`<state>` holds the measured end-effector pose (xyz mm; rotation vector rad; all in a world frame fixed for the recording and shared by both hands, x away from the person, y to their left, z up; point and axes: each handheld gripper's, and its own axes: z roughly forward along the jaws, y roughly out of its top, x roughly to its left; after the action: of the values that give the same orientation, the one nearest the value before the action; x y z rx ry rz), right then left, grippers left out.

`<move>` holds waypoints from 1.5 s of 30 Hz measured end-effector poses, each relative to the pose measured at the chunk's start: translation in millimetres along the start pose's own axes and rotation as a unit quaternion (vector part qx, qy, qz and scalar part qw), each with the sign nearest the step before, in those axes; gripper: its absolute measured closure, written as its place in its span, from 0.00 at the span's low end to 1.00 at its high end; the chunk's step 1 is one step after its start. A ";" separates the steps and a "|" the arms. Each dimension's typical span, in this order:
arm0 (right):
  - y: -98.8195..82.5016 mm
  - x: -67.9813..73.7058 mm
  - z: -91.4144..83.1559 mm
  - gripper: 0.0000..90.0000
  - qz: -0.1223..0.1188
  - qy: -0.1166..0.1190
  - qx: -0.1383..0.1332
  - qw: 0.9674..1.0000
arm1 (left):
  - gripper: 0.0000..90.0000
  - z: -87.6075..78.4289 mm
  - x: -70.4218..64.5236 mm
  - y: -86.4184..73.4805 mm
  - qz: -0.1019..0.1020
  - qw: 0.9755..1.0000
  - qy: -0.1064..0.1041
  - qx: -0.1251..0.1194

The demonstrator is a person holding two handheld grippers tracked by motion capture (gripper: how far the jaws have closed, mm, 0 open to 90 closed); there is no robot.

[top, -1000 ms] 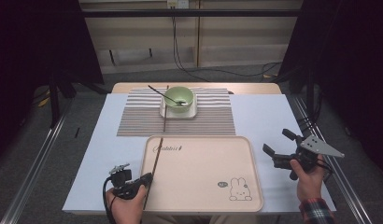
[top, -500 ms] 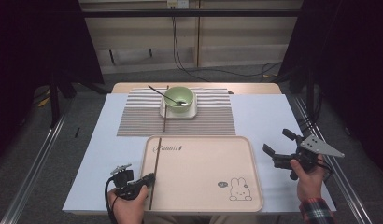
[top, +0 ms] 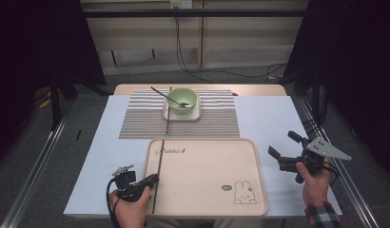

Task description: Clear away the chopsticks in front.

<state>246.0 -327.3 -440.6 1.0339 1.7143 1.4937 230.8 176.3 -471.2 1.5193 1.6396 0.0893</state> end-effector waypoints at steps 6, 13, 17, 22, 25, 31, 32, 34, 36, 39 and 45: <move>0.1 -0.1 -0.3 0.02 0.001 0.000 0.001 1.000 | 0.82 1.6 -1.4 9.4 0.007 1.000 -0.009 -0.006; 1.0 1.3 -0.2 0.02 0.001 -0.001 -0.003 1.000 | 0.75 4.8 -5.1 28.4 0.020 0.999 -0.022 -0.024; 0.9 1.1 -0.1 0.02 -0.003 0.002 -0.001 1.000 | 0.67 7.8 -4.7 34.2 0.015 0.999 -0.030 -0.035; 1.4 0.4 -1.3 0.02 -0.004 0.000 -0.003 1.000 | 0.59 11.1 -2.7 44.0 0.021 0.998 -0.033 -0.048; 1.3 0.6 -1.0 0.02 -0.005 0.000 -0.003 1.000 | 0.50 14.3 -1.6 51.4 0.034 0.997 -0.035 -0.059; 1.3 0.1 -1.1 0.02 -0.007 0.002 -0.001 1.000 | 0.42 21.3 1.0 60.6 0.050 0.995 -0.045 -0.072; 1.3 0.0 -1.2 0.02 -0.007 0.001 -0.002 1.000 | 0.41 22.6 1.3 62.3 0.054 0.995 -0.047 -0.075; 1.3 0.0 -1.0 0.02 -0.007 0.002 0.000 1.000 | 0.35 25.8 1.5 66.2 0.064 0.993 -0.049 -0.088; 1.2 0.4 -0.5 0.02 -0.005 0.002 0.001 1.000 | 0.30 29.4 1.0 71.4 0.072 0.991 -0.055 -0.094; 1.2 0.3 -0.2 0.02 -0.005 0.002 0.002 1.000 | 0.23 33.8 1.8 78.7 0.087 0.990 -0.044 -0.099; 1.0 -0.2 0.3 0.02 -0.004 0.003 0.003 1.000 | 0.19 43.6 6.4 93.9 0.109 0.989 -0.030 -0.097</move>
<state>246.5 -327.3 -439.7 1.0244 1.7258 1.4899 331.3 184.1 -446.9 1.5305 1.3704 0.3113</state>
